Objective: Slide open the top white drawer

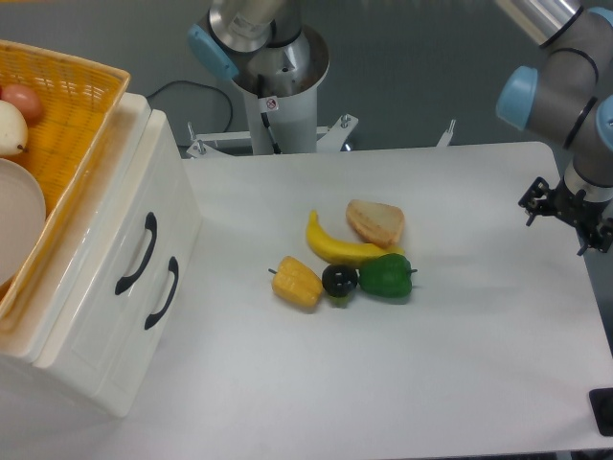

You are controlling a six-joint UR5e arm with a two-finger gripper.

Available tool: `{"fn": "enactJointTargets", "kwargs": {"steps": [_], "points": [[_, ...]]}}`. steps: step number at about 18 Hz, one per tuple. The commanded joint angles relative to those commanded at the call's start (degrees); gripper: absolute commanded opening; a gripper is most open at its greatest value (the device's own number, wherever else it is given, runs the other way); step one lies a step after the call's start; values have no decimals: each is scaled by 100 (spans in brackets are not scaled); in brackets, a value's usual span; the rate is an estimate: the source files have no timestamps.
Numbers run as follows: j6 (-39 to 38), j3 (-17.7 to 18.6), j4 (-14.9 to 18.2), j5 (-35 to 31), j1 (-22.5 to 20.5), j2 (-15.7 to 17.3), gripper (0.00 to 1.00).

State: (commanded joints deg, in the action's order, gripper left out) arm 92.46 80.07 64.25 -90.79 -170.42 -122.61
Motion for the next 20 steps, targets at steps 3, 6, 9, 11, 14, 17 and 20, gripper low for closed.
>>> {"fn": "enactJointTargets", "kwargs": {"steps": [3,6,9,11,14,17,20], "points": [[-26,0,0,0,0,9,100],[-9,35,0,200,-26,61,100],[-26,455,-122,825,-315,263,100],[-18,693,-333,1176,-500,386,100],[-148,905,-334,1406,-545,615,100],[-920,1150,-343,1747,-475,773,100],[-1054,1475,-334,2153,-448,1010,100]]}}
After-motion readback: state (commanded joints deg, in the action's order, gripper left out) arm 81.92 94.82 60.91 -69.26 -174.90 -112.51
